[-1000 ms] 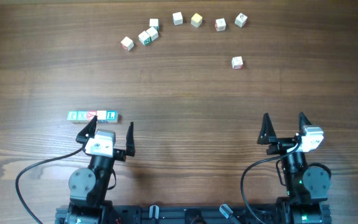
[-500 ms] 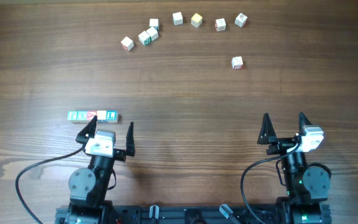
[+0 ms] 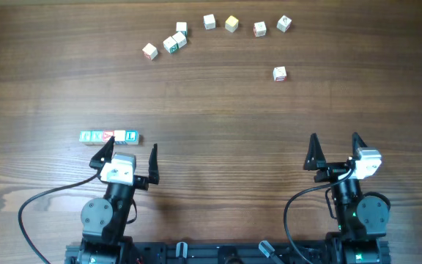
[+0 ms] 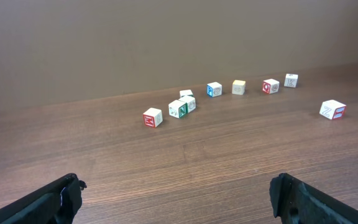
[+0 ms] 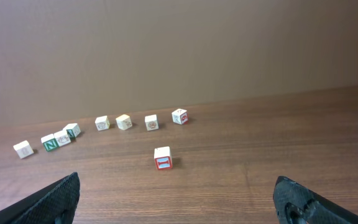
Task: Form a horizontal line
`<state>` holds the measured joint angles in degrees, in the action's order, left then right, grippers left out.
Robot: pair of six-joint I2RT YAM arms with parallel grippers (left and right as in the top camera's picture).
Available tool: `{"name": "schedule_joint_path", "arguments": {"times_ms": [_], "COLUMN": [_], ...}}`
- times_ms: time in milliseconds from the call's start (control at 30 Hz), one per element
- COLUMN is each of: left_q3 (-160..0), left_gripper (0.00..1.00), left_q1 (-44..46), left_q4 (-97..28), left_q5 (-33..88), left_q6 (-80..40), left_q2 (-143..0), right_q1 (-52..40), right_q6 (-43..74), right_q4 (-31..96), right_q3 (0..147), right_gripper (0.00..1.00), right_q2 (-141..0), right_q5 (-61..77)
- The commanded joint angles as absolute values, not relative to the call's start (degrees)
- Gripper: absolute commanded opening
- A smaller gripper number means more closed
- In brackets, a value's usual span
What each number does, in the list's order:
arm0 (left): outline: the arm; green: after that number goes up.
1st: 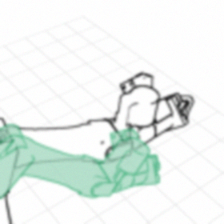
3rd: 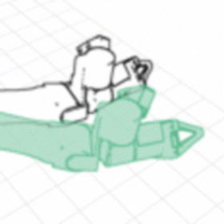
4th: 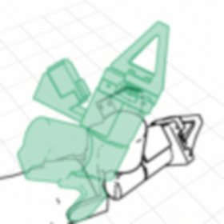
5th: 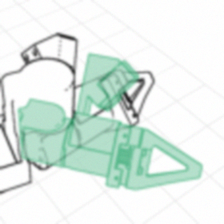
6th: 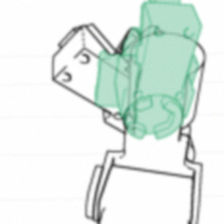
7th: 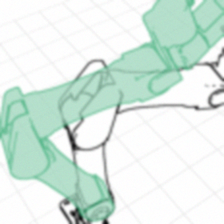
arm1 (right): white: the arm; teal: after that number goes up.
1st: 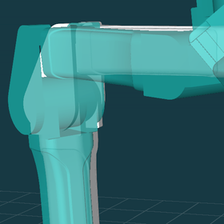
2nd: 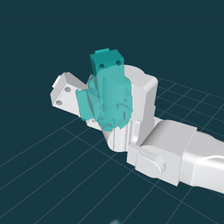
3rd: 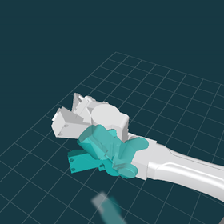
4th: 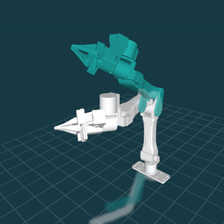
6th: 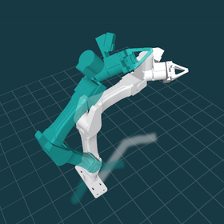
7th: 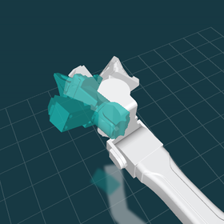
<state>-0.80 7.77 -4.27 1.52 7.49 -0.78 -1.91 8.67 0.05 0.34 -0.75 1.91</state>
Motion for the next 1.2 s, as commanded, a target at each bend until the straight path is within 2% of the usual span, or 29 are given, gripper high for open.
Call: {"name": "schedule_joint_path", "arguments": {"times_ms": [0,1167], "left_q3": [-0.32,-0.32], "left_gripper": [1.0,1.0], "left_q1": [7.16,7.18], "left_q4": [-4.27,-4.27], "left_q5": [0.97,0.97], "left_q6": [8.6,8.6], "left_q2": [-0.19,-0.23], "right_q1": [-1.58,-1.58], "right_q6": [7.64,7.64], "right_q4": [-0.1,-0.1], "right_q3": [0.3,0.3], "right_gripper": [1.0,1.0], "right_q2": [-0.27,-0.27], "right_q5": [2.76,2.76]}}
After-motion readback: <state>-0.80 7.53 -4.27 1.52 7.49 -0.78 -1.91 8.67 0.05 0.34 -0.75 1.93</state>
